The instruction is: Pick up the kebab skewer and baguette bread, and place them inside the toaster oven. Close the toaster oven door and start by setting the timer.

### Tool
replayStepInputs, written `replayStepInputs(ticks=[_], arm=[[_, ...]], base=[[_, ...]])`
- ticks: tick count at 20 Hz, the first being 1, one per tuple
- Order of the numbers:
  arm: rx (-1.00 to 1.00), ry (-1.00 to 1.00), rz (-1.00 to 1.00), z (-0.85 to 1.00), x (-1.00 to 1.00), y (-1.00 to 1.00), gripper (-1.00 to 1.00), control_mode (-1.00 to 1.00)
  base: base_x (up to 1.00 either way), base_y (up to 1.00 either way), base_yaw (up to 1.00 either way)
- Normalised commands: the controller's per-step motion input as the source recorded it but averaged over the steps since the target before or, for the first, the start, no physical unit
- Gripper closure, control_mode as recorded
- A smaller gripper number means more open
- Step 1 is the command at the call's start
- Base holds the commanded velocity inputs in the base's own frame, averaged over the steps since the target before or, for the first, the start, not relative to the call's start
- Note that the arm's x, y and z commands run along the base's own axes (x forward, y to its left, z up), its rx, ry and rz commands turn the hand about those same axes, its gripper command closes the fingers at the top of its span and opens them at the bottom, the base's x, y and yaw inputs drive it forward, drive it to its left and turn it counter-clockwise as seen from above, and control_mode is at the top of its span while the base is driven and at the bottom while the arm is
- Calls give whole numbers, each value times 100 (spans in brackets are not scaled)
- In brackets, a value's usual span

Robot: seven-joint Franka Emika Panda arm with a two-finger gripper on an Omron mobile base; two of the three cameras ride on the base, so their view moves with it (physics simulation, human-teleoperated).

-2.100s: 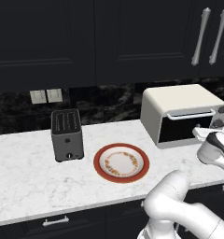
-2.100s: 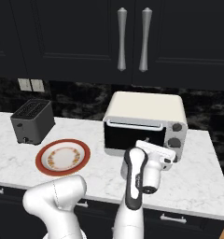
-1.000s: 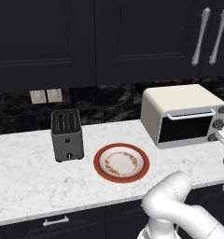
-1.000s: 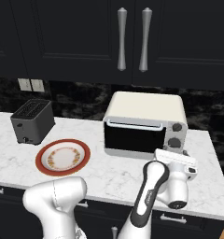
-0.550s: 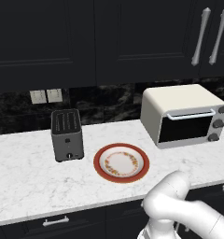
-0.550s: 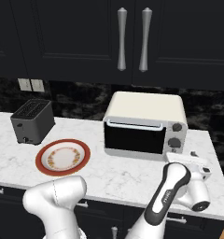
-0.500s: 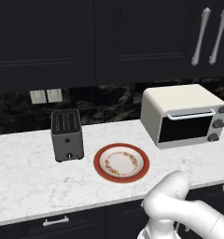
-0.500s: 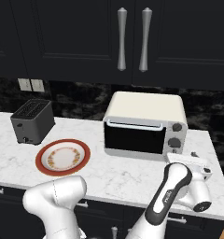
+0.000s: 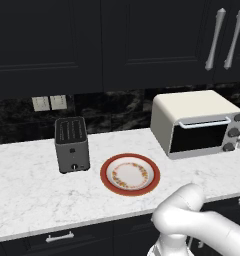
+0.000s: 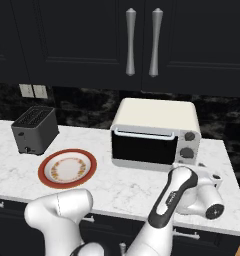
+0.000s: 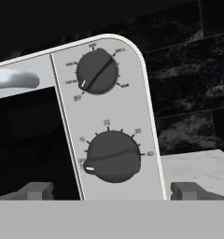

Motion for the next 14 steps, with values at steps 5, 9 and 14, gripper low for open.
replayStepInputs(ticks=[5,9,14], arm=[[-6,11,-4,1,22,25,-100,-100],[-1,1,-1,2,30,0,-100,-100],[-2,0,0,0,2,-10,-100,-100]], base=[[0,0,0],[0,0,0],[0,0,0]])
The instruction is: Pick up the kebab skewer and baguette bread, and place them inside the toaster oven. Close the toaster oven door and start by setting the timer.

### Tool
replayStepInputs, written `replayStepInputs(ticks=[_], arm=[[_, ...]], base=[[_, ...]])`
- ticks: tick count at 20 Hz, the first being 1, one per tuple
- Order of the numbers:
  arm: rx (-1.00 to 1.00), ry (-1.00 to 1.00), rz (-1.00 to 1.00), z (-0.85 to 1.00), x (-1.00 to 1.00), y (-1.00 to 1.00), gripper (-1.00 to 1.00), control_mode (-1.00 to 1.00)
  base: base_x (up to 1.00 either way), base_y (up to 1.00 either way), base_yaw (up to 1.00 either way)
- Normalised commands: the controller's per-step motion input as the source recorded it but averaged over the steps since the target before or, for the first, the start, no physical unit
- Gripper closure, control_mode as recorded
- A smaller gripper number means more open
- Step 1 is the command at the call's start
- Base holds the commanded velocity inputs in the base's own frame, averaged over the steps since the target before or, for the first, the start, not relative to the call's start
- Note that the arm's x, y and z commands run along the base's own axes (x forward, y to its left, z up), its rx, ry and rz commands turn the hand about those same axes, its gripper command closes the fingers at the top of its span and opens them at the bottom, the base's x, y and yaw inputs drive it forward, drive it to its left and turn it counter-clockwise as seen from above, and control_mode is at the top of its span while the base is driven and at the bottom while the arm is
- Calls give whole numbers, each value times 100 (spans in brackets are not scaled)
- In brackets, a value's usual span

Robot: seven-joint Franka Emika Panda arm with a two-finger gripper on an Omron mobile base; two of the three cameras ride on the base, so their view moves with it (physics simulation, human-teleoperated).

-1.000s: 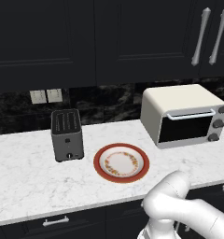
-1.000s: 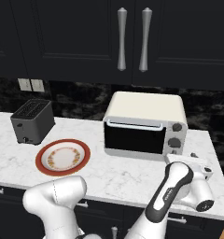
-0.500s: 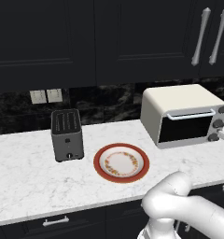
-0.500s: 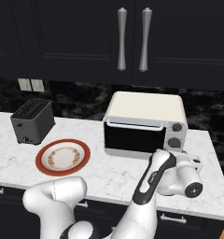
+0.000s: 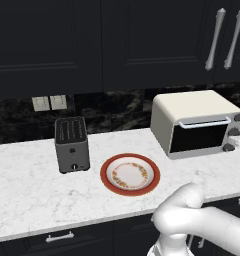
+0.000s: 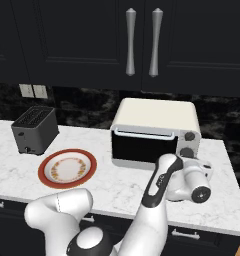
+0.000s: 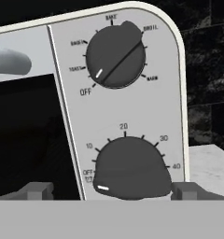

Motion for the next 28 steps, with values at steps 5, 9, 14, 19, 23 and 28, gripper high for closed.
replayStepInputs(ticks=[5,9,14,19,23,28], arm=[[0,0,0,0,-4,-19,-100,-100],[-2,0,0,0,0,-1,-100,-100],[-2,0,-2,0,10,1,-100,-100],[-3,0,-1,0,8,2,-100,-100],[-2,0,-3,0,0,10,-100,-100],[0,0,-5,0,2,5,-100,-100]], base=[[0,0,0],[0,0,0],[0,0,0],[0,0,0],[0,0,0],[0,0,0]])
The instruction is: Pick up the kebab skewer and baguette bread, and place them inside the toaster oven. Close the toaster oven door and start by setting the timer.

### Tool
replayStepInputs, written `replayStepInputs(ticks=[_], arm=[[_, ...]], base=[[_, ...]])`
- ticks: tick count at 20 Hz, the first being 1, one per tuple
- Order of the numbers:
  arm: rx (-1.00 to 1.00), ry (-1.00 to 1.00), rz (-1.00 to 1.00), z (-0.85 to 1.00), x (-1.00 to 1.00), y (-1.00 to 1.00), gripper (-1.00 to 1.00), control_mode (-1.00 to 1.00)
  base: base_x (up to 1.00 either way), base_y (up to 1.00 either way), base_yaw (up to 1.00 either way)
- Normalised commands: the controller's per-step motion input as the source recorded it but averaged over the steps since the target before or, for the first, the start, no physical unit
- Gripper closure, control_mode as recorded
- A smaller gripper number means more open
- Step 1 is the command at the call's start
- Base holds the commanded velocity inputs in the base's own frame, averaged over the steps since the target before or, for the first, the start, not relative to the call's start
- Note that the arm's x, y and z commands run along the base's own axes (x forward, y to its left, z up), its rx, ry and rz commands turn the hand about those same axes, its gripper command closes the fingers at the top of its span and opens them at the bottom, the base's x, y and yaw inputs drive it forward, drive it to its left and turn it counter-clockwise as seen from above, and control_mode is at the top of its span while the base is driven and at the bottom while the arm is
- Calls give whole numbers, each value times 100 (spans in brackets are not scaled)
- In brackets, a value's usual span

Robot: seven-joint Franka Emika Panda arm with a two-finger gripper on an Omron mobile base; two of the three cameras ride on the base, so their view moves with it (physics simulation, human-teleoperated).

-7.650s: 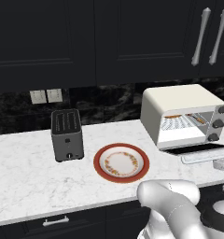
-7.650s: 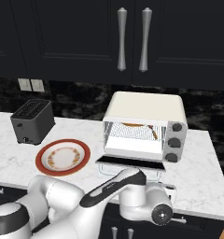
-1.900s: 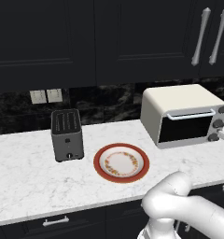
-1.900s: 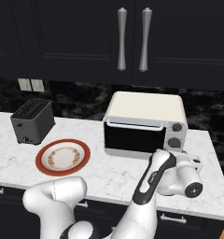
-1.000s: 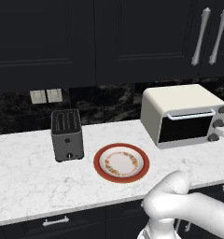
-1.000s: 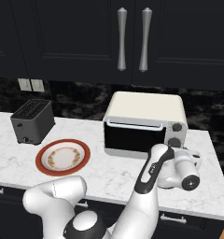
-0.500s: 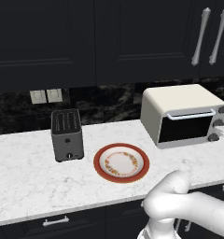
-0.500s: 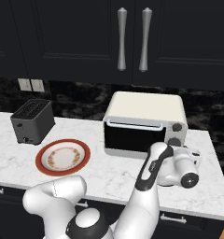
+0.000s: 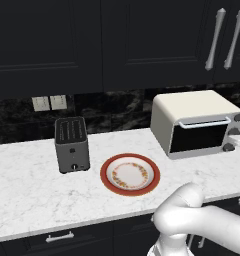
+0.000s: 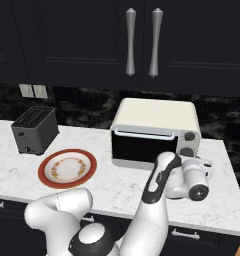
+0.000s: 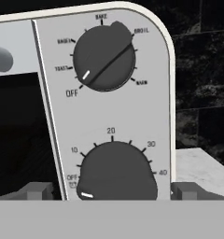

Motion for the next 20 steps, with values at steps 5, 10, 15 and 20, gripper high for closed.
replayStepInputs(ticks=[5,10,15,20], arm=[[0,-1,0,0,0,0,-100,-100],[0,-2,0,0,6,-4,-100,-100],[0,-1,0,0,9,-13,-100,-100],[-1,0,0,-8,3,-1,-100,-100]], base=[[0,0,0],[0,0,0],[0,0,0],[0,0,0]])
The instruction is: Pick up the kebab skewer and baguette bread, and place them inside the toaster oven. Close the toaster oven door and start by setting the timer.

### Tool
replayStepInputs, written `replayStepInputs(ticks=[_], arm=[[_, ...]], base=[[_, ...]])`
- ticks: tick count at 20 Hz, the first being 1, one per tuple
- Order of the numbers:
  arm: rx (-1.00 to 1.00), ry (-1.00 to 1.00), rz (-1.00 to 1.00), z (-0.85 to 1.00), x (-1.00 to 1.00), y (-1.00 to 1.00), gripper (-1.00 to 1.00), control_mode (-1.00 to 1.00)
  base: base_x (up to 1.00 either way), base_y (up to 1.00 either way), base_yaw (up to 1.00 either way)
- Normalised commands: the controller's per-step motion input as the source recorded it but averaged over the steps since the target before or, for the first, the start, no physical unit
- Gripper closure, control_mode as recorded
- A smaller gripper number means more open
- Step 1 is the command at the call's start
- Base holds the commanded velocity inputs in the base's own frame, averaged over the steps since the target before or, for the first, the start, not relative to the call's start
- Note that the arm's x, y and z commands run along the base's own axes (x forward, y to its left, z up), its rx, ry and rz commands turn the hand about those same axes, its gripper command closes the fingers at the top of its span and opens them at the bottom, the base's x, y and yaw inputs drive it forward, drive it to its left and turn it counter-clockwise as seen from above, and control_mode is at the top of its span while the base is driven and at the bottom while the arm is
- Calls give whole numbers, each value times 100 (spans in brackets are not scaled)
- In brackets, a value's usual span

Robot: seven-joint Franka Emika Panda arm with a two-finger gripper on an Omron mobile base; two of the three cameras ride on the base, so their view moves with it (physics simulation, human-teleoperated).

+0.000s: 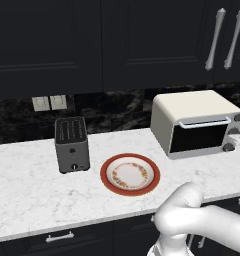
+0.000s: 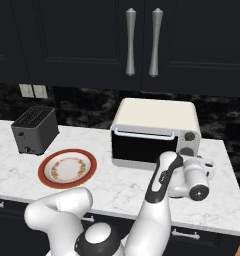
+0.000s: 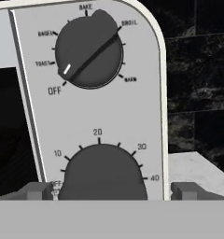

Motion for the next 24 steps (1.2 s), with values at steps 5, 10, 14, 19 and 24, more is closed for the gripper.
replayStepInputs(ticks=[5,10,14,19,24], arm=[[-3,0,0,-7,1,8,-100,-100],[0,0,0,0,8,6,-100,-100],[0,0,0,0,15,0,-100,-100],[0,0,0,0,7,0,-100,-100],[0,0,0,0,0,1,-100,-100]], base=[[0,0,0],[0,0,0],[0,0,0],[0,0,0],[0,0,0]])
